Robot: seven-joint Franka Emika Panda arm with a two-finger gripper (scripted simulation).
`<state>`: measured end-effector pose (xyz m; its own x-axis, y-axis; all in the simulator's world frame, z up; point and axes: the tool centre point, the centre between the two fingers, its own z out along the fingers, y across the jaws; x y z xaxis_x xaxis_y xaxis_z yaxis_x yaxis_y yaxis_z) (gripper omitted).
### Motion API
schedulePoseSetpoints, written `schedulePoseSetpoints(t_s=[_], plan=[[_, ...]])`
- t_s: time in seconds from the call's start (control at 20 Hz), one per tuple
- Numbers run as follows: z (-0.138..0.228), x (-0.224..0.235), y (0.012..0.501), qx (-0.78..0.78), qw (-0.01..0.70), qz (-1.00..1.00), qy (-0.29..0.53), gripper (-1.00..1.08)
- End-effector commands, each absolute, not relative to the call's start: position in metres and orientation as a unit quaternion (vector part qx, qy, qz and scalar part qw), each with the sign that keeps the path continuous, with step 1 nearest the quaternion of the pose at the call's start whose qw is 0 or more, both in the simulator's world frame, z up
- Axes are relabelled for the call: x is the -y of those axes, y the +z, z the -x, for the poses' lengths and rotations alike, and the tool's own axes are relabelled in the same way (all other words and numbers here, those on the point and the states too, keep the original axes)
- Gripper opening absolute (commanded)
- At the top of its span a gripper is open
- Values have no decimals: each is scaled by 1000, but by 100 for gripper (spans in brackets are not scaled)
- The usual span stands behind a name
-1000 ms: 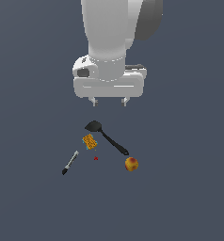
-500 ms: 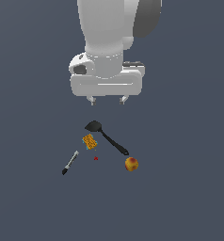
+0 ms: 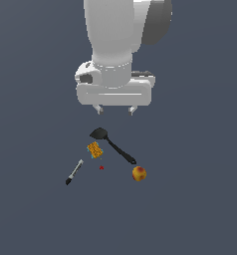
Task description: Pick up a designated object from a clutter of objects.
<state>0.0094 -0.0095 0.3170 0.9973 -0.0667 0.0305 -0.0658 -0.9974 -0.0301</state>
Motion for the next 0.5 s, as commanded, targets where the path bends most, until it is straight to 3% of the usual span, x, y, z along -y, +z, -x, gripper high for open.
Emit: schedulePoseSetpoints(t_s=[0.0, 0.45], plan=[[-13, 7, 312, -47, 15, 999, -15, 100], [-34, -5, 284, -125, 15, 992, -11, 100]])
